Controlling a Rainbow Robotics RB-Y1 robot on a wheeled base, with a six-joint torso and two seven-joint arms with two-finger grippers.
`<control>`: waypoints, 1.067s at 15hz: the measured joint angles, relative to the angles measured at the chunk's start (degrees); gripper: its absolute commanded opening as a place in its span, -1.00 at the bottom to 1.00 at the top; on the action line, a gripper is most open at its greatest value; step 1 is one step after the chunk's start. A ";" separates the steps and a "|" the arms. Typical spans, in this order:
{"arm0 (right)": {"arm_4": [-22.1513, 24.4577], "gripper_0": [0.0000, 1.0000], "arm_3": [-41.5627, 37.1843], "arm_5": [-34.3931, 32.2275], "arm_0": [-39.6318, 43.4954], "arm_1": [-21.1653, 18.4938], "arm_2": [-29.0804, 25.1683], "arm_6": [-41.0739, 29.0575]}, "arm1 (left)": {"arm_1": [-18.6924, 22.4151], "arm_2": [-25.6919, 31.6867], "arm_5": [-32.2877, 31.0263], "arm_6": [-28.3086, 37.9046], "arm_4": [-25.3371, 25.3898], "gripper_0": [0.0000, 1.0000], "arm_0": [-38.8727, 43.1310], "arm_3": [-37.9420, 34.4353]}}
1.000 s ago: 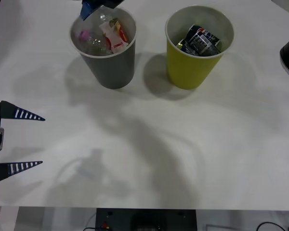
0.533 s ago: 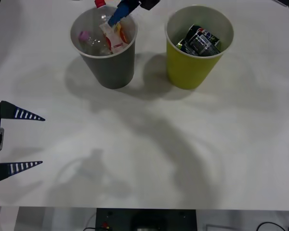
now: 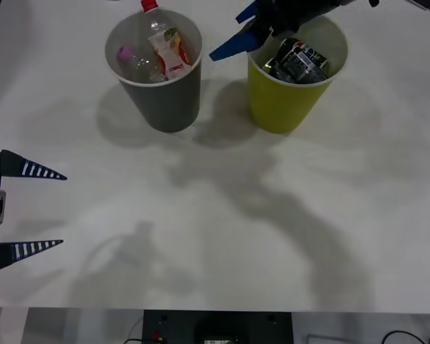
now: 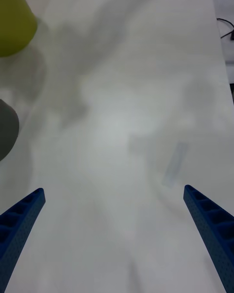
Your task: Put the can into the green bin and the plastic bottle into the gray bin
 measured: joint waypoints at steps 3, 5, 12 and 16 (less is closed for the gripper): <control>0.00 1.00 -10.64 0.00 8.01 -5.71 -4.68 0.66 | 0.00 0.00 0.00 0.00 0.00 0.95 0.00 -0.01; 0.00 1.00 -17.05 0.00 13.87 -8.71 -8.51 1.31 | 0.00 0.00 0.00 0.00 0.00 0.95 0.00 -0.01; 1.12 1.00 -37.73 -1.94 39.91 -15.39 -26.88 6.72 | 0.00 0.00 0.00 0.00 0.00 0.96 0.00 0.00; 0.79 1.00 -43.49 -3.69 54.63 -15.22 -37.40 15.21 | 0.00 0.00 0.00 0.00 0.00 0.96 0.00 0.00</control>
